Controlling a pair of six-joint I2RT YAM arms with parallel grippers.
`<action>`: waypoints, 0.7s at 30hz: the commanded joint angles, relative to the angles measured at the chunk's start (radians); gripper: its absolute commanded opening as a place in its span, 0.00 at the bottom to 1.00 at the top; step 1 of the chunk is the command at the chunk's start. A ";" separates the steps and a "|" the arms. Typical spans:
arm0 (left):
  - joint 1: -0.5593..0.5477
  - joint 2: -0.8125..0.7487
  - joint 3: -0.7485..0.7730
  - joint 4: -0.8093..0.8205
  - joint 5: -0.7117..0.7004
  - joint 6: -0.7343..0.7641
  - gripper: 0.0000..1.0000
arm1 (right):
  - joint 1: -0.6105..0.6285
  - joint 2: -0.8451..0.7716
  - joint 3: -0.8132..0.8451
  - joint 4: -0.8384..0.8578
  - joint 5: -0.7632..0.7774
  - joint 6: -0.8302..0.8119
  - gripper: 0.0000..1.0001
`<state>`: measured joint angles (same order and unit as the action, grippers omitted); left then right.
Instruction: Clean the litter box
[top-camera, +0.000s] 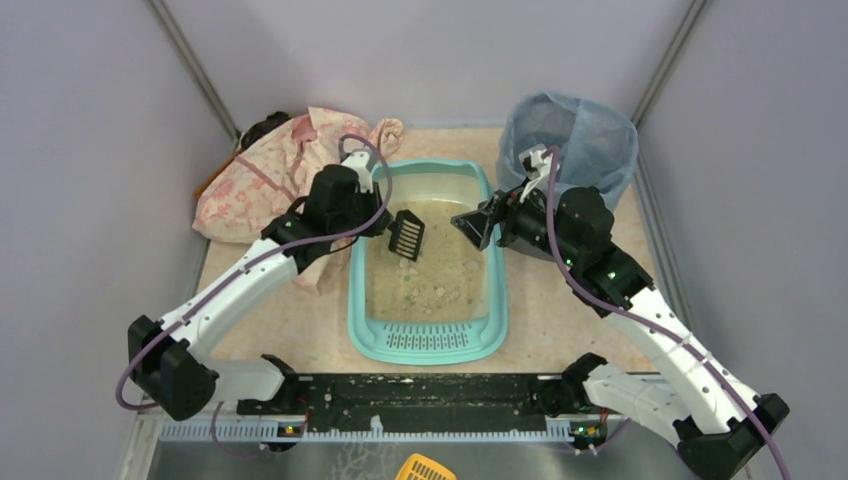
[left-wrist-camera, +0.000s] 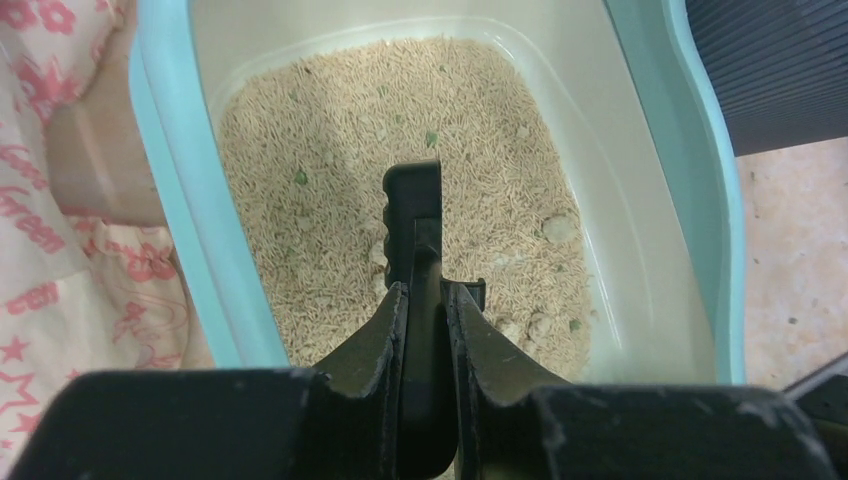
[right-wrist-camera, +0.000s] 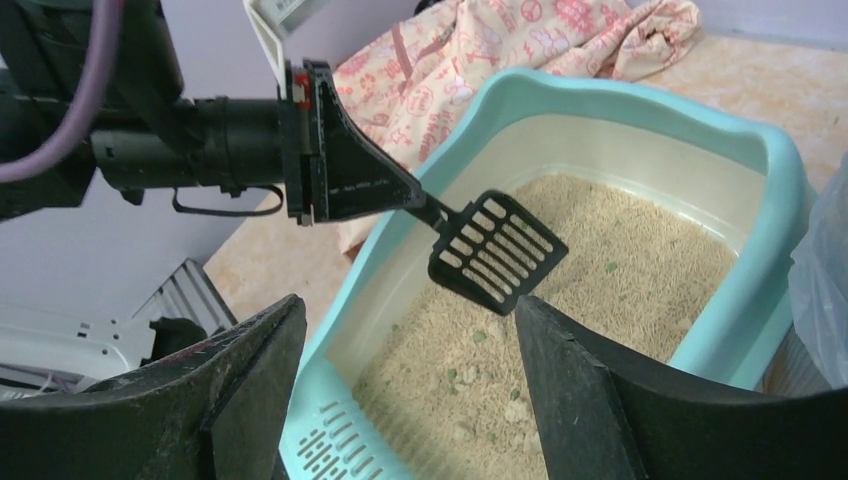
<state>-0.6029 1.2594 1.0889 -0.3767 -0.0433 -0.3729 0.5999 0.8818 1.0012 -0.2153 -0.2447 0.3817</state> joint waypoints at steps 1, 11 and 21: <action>-0.066 0.046 0.125 -0.085 -0.187 0.065 0.00 | -0.003 -0.017 -0.002 0.042 -0.003 0.004 0.77; -0.163 0.151 0.228 -0.288 -0.289 0.078 0.00 | -0.003 -0.013 -0.018 0.051 -0.012 0.002 0.77; -0.167 0.188 0.223 -0.304 -0.296 0.060 0.00 | -0.003 -0.012 -0.033 0.064 -0.017 0.004 0.77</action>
<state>-0.7681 1.4223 1.2961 -0.6441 -0.3359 -0.3134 0.5999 0.8818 0.9730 -0.2054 -0.2565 0.3855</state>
